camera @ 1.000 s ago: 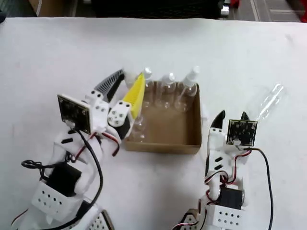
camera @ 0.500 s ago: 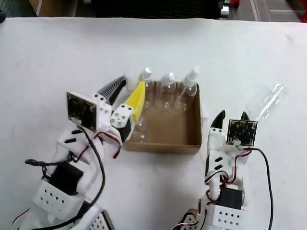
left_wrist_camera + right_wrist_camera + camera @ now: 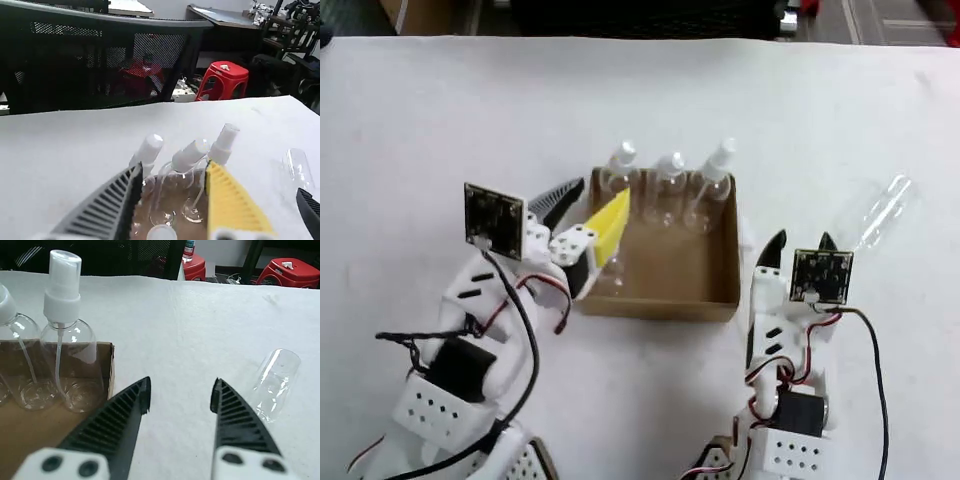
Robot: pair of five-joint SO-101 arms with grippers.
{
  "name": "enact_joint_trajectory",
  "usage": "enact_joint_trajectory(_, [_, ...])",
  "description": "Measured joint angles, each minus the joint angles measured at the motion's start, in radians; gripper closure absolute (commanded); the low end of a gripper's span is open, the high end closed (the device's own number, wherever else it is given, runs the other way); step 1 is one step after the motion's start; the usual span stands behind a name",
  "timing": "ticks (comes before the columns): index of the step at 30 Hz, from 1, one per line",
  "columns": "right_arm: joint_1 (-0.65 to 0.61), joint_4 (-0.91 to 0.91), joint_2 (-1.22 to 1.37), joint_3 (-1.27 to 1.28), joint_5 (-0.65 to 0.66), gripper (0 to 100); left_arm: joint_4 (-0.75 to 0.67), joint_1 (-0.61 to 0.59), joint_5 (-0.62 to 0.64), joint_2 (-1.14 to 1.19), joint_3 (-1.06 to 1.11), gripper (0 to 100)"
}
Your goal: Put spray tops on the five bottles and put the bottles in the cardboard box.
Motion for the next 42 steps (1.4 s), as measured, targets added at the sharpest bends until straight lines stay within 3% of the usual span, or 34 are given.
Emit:
enact_joint_trajectory(13, [0.000, 0.000, 0.000, 0.000, 0.000, 82.2, 0.023, -0.020, 0.000, 0.000, -0.046, 81])
enact_joint_trajectory(21, [0.000, 0.000, 0.000, 0.000, 0.000, 82.2, 0.209, -0.241, -0.069, 0.000, -0.175, 81])
enact_joint_trajectory(28, [0.000, 0.000, 0.000, 0.000, 0.000, 82.2, 0.296, -0.431, -0.020, -0.002, -0.135, 81])
enact_joint_trajectory(36, [0.000, 0.000, 0.000, 0.000, 0.000, 82.2, 0.058, -0.559, 0.063, 0.000, 0.143, 88])
enact_joint_trajectory(42, [0.000, 0.000, 0.000, 0.000, 0.000, 82.2, -0.124, -0.620, -0.029, 0.000, 0.321, 91])
